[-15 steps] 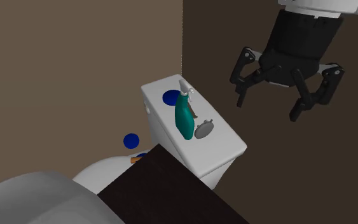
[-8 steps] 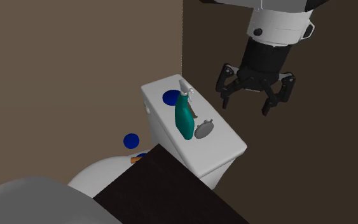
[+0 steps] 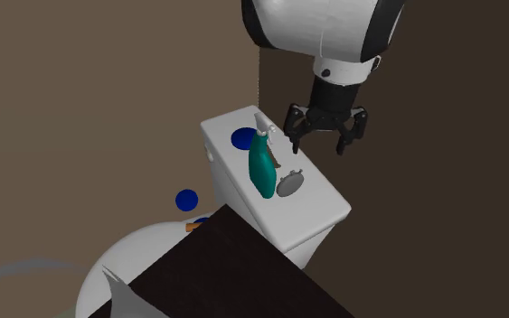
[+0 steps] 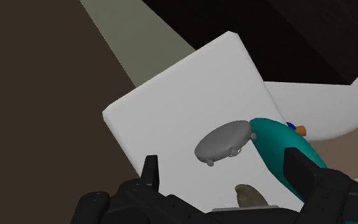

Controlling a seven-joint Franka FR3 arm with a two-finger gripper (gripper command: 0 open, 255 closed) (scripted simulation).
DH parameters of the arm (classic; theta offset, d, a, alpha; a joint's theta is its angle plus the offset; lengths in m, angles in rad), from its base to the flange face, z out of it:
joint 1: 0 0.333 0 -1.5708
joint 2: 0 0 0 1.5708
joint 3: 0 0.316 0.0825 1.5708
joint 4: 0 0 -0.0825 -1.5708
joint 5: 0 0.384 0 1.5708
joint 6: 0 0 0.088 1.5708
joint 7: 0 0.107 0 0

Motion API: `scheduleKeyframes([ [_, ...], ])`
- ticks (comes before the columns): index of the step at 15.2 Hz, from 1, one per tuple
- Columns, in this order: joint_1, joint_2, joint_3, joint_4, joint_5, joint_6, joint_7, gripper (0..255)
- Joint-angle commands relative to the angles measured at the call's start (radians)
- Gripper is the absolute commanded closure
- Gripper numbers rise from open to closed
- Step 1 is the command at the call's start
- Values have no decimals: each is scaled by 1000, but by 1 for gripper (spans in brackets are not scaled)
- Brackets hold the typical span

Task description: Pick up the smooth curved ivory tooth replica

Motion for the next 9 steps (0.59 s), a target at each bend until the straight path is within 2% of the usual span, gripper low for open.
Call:
scheduleKeyframes([
  [1,15,66,14,24,7,54,-28,0],
  [9,73,316,80,155,2,215,-107,0],
])
